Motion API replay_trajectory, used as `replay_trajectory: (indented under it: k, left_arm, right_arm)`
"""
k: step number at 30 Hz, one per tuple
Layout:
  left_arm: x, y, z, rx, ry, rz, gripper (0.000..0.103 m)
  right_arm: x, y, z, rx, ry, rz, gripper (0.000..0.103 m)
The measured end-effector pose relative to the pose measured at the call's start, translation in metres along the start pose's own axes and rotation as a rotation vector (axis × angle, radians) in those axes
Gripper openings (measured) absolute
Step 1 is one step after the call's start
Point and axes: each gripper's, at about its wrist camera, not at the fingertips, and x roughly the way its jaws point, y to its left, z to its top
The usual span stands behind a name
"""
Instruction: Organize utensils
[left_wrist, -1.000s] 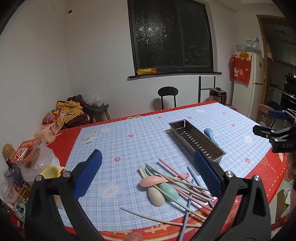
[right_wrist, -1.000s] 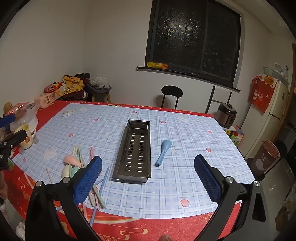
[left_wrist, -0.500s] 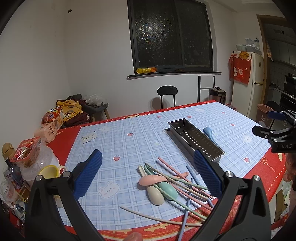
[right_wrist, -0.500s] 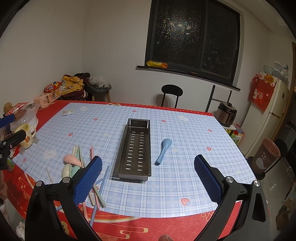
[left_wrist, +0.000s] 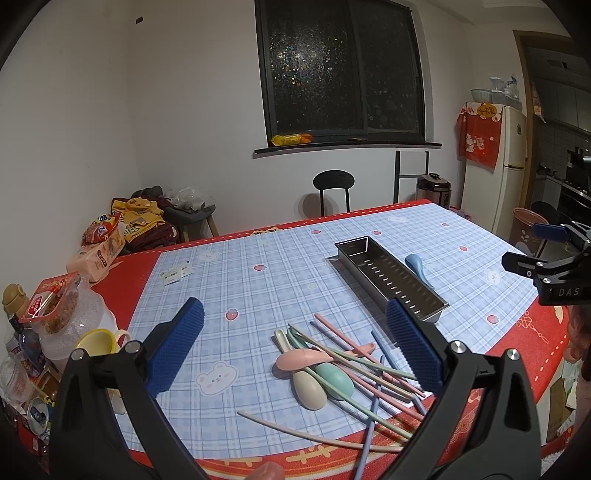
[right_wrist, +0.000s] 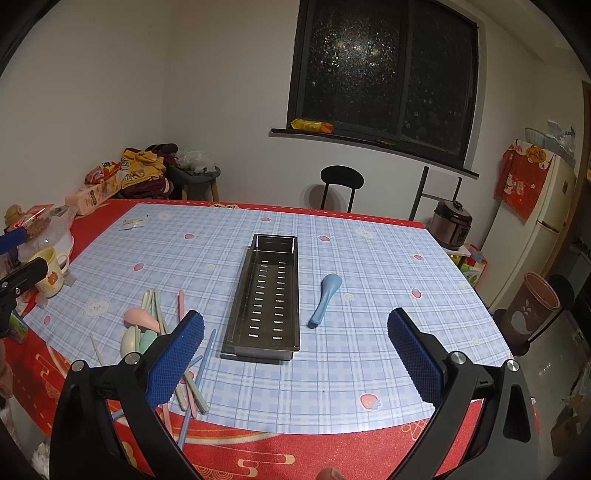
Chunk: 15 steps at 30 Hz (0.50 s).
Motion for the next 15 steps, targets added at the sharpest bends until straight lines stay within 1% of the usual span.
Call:
replay_trajectory:
  k: [15]
  left_arm:
    - [0.0029,0.0003,0.0007,-0.003,0.005,-0.005,0.097]
  right_arm:
    - [0.0025,-0.0021,-0.0013,0.005,0.003,0.006,0.098]
